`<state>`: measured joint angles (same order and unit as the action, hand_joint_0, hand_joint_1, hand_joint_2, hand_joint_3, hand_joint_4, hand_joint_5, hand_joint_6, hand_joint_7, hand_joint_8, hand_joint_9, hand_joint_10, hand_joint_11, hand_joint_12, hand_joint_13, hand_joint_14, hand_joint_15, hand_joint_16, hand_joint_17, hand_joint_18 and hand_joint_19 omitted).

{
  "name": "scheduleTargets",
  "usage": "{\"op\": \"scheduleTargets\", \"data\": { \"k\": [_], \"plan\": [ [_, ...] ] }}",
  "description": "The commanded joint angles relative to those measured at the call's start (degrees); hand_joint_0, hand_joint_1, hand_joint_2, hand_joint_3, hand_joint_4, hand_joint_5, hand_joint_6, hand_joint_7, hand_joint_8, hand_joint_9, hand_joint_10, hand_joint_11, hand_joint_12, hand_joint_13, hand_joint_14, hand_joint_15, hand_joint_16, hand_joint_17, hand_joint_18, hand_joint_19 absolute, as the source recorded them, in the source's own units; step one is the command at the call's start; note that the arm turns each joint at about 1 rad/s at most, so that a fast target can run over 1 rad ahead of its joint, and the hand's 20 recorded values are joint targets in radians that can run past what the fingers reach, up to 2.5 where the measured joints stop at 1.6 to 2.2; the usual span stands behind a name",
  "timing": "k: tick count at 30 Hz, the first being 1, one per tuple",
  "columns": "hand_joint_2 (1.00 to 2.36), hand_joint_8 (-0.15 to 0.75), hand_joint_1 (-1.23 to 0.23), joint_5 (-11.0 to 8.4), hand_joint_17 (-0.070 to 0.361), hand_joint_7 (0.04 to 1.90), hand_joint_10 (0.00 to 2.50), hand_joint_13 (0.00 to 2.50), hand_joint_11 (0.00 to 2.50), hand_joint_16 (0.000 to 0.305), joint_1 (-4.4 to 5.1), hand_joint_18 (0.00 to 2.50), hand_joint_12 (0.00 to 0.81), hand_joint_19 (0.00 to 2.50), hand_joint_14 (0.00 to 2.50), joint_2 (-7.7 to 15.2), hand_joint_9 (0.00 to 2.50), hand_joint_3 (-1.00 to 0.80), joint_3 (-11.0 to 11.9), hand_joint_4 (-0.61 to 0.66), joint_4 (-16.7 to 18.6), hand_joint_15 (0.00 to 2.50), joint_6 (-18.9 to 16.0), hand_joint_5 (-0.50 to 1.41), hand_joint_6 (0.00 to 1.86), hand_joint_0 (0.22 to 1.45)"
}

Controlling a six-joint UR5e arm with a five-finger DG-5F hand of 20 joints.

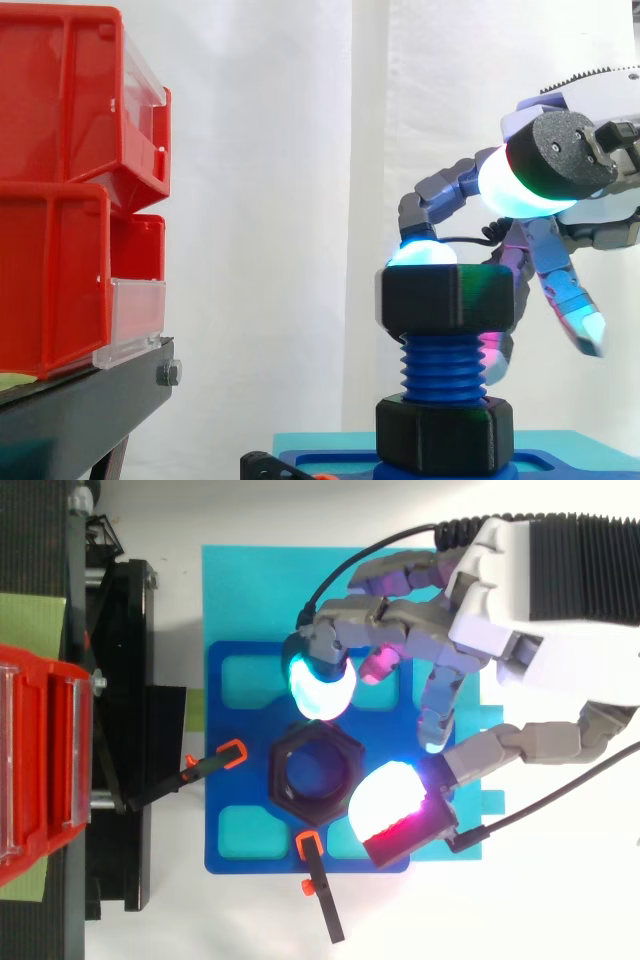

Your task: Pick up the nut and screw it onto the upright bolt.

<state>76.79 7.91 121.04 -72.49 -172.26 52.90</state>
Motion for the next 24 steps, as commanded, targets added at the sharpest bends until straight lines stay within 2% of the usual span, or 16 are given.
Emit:
{"op": "scheduleTargets", "data": {
  "k": [1, 6, 8, 11, 15, 18, 19, 21, 22, 23, 24],
  "plan": [
    [1.00, 0.246, -0.46, 0.11, 0.071, 1.28, 0.01, 1.12, 0.25, 0.031, -0.27, 0.63, 0.271, 0.11, 0.00, -0.11, 1.71, -0.50, 0.07, 0.08, -0.71, 0.12, 0.10, 0.09, 0.50, 0.50],
    [1.00, 0.209, -0.46, 0.20, 0.064, 1.31, 0.01, 1.21, 0.26, 0.028, -0.80, 0.76, 0.250, 0.17, 0.00, -0.55, 1.81, -0.50, -0.02, 0.07, -1.15, 0.12, 0.19, 0.10, 0.50, 0.50],
    [1.00, 0.193, -0.45, 0.29, 0.060, 1.34, 0.01, 1.27, 0.27, 0.027, -0.88, 0.89, 0.233, 0.22, 0.01, -0.98, 1.91, -0.50, 0.07, 0.07, -1.32, 0.12, 0.36, 0.11, 0.50, 0.51],
    [1.00, 0.242, -0.45, 0.29, 0.051, 1.38, 0.01, 1.41, 0.33, 0.023, -0.88, 1.04, 0.227, 0.26, 0.00, -1.34, 2.10, -0.50, -0.02, 0.07, -1.59, 0.11, 0.62, 0.12, 0.50, 0.50],
    [1.00, 0.281, -0.44, 0.29, 0.049, 1.41, 0.02, 1.52, 0.40, 0.022, -1.15, 1.10, 0.234, 0.26, 0.00, -2.13, 2.22, -0.50, -0.02, 0.06, -2.90, 0.10, 1.24, 0.12, 0.50, 0.49],
    [1.00, 0.317, -0.43, 0.20, 0.059, 1.37, 0.01, 1.46, 0.33, 0.026, -1.24, 0.98, 0.247, 0.24, 0.00, -2.57, 2.06, -0.50, -0.02, 0.07, -3.17, 0.12, 1.24, 0.09, 0.50, 0.49],
    [1.00, 0.309, -0.43, 0.11, 0.063, 1.34, 0.01, 1.37, 0.30, 0.028, -1.24, 0.93, 0.248, 0.24, 0.01, -2.65, 1.93, -0.50, 0.07, 0.10, -3.17, 0.13, 1.24, 0.07, 0.50, 0.48],
    [1.00, 0.307, -0.43, 0.11, 0.074, 1.38, 0.01, 1.16, 0.29, 0.033, -1.24, 0.78, 0.308, 0.23, 0.01, -3.18, 1.67, -0.50, 0.07, 0.14, -2.99, 0.13, 1.33, 0.02, 0.50, 0.48],
    [1.00, 0.308, -0.43, 0.02, 0.082, 1.27, 0.01, 1.02, 0.28, 0.036, -1.32, 0.69, 0.322, 0.20, 0.00, -3.53, 1.50, -0.50, 0.42, 0.15, -2.99, 0.11, 1.33, -0.02, 0.50, 0.48],
    [1.00, 0.311, -0.44, 0.02, 0.087, 1.18, 0.01, 0.96, 0.28, 0.038, -1.32, 0.66, 0.336, 0.20, 0.00, -3.53, 1.43, -0.50, 0.42, 0.18, -2.99, 0.11, 1.33, -0.04, 0.50, 0.48],
    [1.00, 0.312, -0.44, 0.29, 0.089, 1.14, 0.01, 0.94, 0.26, 0.040, -1.67, 0.66, 0.342, 0.20, 0.00, -3.53, 1.39, -0.50, 2.09, 0.18, -3.17, 0.11, 1.24, -0.05, 0.50, 0.48]
  ]
}}
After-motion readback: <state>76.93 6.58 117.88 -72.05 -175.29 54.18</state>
